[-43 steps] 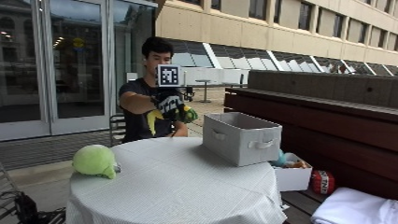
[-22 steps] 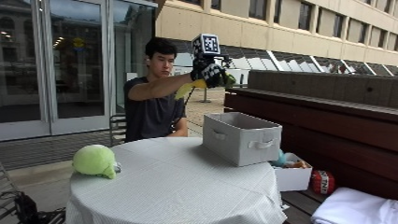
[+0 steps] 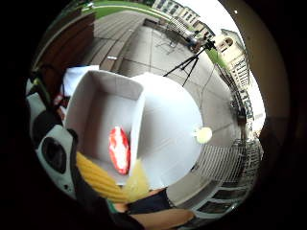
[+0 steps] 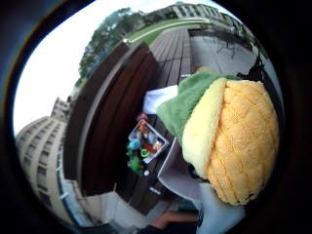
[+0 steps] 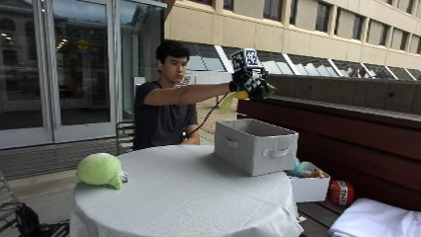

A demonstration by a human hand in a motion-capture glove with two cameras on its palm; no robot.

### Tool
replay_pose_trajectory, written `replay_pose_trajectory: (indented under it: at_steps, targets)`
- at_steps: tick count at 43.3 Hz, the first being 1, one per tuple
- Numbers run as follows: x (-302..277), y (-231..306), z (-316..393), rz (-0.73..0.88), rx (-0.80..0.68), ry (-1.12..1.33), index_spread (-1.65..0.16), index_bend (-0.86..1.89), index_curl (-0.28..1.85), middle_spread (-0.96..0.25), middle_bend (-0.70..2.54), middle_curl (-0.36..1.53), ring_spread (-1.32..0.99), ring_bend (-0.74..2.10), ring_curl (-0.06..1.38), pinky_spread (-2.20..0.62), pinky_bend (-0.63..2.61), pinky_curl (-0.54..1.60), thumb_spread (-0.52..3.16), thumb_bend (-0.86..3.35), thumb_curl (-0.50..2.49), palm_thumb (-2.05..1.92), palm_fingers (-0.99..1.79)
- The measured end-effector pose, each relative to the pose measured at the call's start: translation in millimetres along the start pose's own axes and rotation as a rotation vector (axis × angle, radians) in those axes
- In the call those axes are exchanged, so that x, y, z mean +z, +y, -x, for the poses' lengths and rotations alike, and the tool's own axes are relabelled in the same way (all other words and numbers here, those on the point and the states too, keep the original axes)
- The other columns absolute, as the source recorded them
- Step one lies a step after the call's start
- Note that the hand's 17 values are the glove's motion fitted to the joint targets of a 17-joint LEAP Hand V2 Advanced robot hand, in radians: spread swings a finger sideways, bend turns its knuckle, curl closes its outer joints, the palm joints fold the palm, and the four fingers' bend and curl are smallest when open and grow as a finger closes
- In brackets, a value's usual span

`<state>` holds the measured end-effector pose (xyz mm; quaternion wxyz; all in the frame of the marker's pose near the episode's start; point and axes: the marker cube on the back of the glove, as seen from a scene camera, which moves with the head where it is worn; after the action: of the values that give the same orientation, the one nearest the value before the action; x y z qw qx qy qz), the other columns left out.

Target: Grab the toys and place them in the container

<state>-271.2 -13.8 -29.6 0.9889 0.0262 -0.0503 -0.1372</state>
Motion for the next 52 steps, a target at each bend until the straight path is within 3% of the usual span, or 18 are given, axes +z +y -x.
replay_pose_trajectory:
  at_steps: [7,10,12,13,15,21,26,40,52]
  targets:
    - [35,-26,-40,0.042,-0.074,0.000,-0.35,0.21,0.31,-0.39,0.86,0.72,-0.39,1.29,0.51,-0.49,0.89,0.40,0.59,0.02,0.92,0.73,1.08]
    - [41,-16,-32,0.107,-0.062,-0.025,-0.33,0.01,0.24,-0.39,0.76,0.69,-0.38,1.34,0.51,-0.50,0.99,0.43,0.80,-0.04,0.86,0.60,0.90]
    - [43,-15,-35,0.133,-0.063,-0.032,-0.31,-0.08,0.20,-0.31,0.59,0.66,-0.38,1.25,0.50,-0.45,1.18,0.50,0.88,-0.15,0.76,0.35,0.46]
    - [43,-15,-37,0.136,-0.063,-0.026,-0.29,-0.02,0.22,-0.23,0.45,0.63,-0.32,1.15,0.49,-0.39,1.19,0.51,0.90,-0.18,0.72,0.25,0.05]
    - [41,-13,-40,0.132,-0.060,0.005,-0.28,0.05,0.23,-0.17,0.42,0.62,-0.27,1.09,0.50,-0.33,1.26,0.55,0.94,-0.15,0.67,0.16,-0.06]
    - [29,-4,-47,0.113,-0.050,0.065,-0.26,0.07,0.18,-0.04,0.35,0.54,-0.18,0.94,0.37,-0.20,1.30,0.48,1.02,-0.07,0.58,0.04,-0.06]
    - [12,3,-74,0.081,-0.040,0.110,-0.27,0.11,0.18,-0.01,0.30,0.51,-0.11,0.76,0.29,-0.11,1.30,0.46,1.04,-0.05,0.52,-0.02,-0.18]
    - [-22,23,-213,0.008,0.069,0.212,-0.28,0.07,0.16,-0.03,0.25,0.47,-0.04,0.61,0.25,0.00,1.21,0.41,1.04,-0.05,0.41,-0.04,-0.16]
    - [-16,59,-389,0.048,0.236,0.248,-0.28,0.04,0.12,-0.06,0.27,0.46,-0.04,0.63,0.26,0.03,1.20,0.38,1.02,-0.05,0.36,-0.04,-0.12]
